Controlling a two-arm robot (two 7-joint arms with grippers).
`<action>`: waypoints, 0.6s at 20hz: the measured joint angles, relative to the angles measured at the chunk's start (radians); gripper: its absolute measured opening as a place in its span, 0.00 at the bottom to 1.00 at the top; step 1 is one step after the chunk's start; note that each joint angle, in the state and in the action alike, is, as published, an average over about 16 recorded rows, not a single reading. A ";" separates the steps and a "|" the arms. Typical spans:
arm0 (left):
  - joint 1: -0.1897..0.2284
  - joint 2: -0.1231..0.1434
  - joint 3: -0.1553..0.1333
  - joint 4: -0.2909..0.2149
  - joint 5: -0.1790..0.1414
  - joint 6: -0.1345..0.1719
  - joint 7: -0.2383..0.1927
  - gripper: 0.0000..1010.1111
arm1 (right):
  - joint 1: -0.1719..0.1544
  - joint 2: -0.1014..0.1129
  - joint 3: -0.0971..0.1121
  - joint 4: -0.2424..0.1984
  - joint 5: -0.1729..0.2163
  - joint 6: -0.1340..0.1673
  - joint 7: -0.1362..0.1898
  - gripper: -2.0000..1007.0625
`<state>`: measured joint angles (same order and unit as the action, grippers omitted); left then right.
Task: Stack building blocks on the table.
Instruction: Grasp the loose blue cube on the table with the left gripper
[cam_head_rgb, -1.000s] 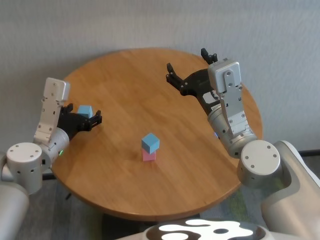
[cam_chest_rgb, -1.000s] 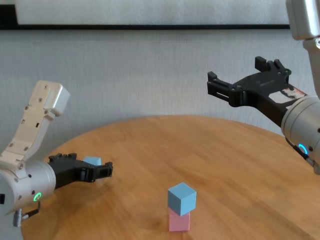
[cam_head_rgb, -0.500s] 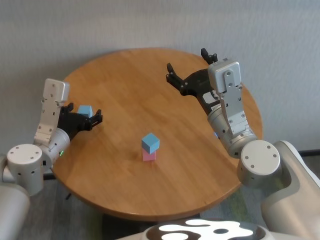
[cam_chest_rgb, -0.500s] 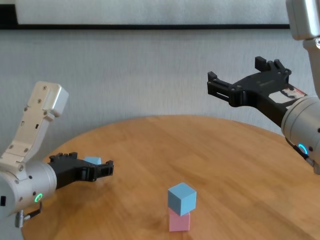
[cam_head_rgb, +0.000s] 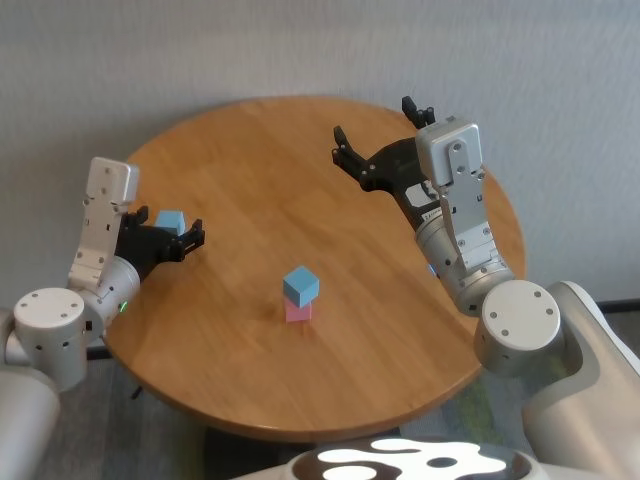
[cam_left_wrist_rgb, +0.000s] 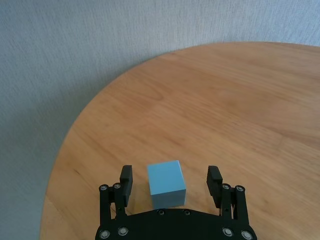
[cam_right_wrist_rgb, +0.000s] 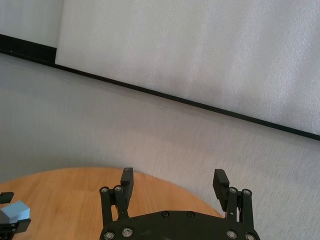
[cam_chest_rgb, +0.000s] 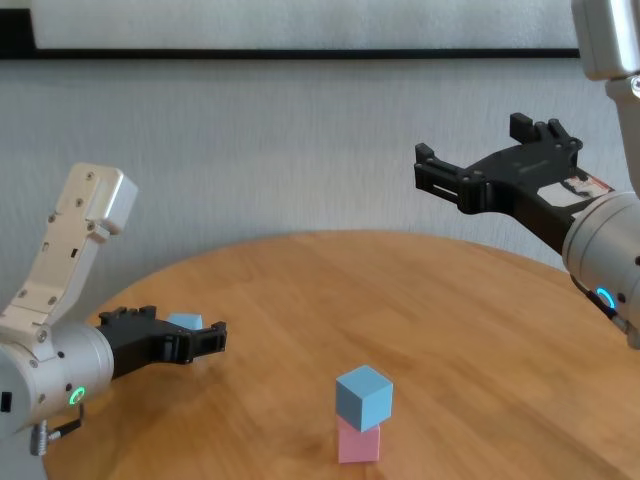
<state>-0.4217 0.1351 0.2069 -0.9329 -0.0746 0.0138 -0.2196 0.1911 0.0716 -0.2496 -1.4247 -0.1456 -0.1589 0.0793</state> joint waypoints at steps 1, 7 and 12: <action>0.000 0.000 0.000 0.000 0.000 0.001 0.000 0.92 | 0.000 0.000 0.000 0.000 0.000 0.000 0.000 1.00; 0.000 0.001 0.001 -0.001 -0.001 0.004 -0.001 0.78 | 0.000 0.000 0.000 0.000 0.000 0.000 0.000 1.00; 0.000 0.001 0.001 -0.002 -0.001 0.005 -0.001 0.62 | 0.000 0.000 0.000 0.000 0.000 0.000 0.000 1.00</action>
<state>-0.4220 0.1361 0.2082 -0.9346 -0.0756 0.0188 -0.2209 0.1911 0.0716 -0.2496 -1.4247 -0.1456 -0.1589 0.0793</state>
